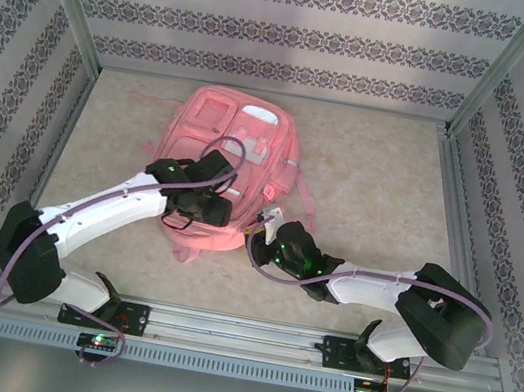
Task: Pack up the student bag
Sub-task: Zip the student bag at the center of the table.
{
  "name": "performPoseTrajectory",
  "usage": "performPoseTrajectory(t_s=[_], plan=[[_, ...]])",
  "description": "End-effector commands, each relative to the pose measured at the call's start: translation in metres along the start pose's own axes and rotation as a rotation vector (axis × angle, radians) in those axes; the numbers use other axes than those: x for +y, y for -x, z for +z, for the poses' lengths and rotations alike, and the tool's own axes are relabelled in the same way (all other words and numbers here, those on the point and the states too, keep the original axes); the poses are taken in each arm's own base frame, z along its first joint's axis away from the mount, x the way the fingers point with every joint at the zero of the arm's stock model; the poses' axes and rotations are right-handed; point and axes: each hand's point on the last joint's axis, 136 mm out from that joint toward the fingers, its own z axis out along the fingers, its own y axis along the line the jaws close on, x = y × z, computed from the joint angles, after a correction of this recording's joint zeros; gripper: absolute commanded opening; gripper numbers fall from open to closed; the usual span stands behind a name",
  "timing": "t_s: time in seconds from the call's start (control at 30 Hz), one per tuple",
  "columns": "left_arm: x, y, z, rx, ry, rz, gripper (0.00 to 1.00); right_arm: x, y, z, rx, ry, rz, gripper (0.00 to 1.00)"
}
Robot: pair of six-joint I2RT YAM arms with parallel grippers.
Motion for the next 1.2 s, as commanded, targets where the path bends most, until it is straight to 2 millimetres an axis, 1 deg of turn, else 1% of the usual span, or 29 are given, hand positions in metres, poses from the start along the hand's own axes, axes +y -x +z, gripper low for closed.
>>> performPoseTrajectory(t_s=[0.0,0.07,0.2,0.3,0.4,0.5,0.53,0.63,0.7,0.83,0.87,0.93,1.0,1.17], plan=[[-0.017,0.004,0.0,-0.044,-0.018,0.258,0.59,0.013,0.028,-0.006,-0.089,0.025,0.005,0.0],[-0.022,0.002,0.004,-0.065,-0.056,0.342,0.59,0.012,0.029,-0.007,-0.091,0.025,0.003,0.0],[-0.019,0.0,0.012,-0.097,-0.052,0.439,0.63,0.011,0.033,-0.01,-0.105,0.031,0.018,0.0],[-0.018,0.004,0.018,-0.1,-0.03,0.459,0.63,0.011,0.034,-0.012,-0.11,0.042,0.032,0.0],[-0.027,0.002,0.025,-0.084,-0.071,0.46,0.63,0.009,0.035,-0.013,-0.113,0.044,0.042,0.0],[-0.028,0.002,0.034,-0.075,-0.071,0.452,0.62,0.005,0.036,-0.013,-0.118,0.049,0.062,0.0],[-0.029,0.003,0.036,-0.079,-0.069,0.449,0.6,0.004,0.036,-0.013,-0.118,0.051,0.071,0.0],[-0.033,0.005,0.042,-0.079,-0.078,0.442,0.53,0.002,0.036,-0.012,-0.119,0.057,0.085,0.0],[-0.032,0.005,0.048,-0.072,-0.069,0.436,0.45,0.001,0.036,-0.011,-0.121,0.058,0.094,0.0],[-0.03,0.004,0.054,-0.08,-0.061,0.417,0.21,-0.001,0.037,-0.007,-0.12,0.056,0.101,0.0],[-0.03,0.004,0.053,-0.086,-0.064,0.413,0.17,-0.003,0.036,-0.006,-0.116,0.054,0.102,0.0],[-0.029,0.004,0.052,-0.093,-0.063,0.407,0.1,-0.006,0.033,-0.005,-0.109,0.045,0.103,0.0],[-0.026,0.003,0.053,-0.093,-0.053,0.407,0.07,-0.012,0.029,-0.005,-0.098,0.023,0.102,0.0],[-0.016,0.001,0.054,-0.091,-0.006,0.395,0.0,-0.043,0.017,-0.006,-0.066,-0.076,0.128,0.0]])
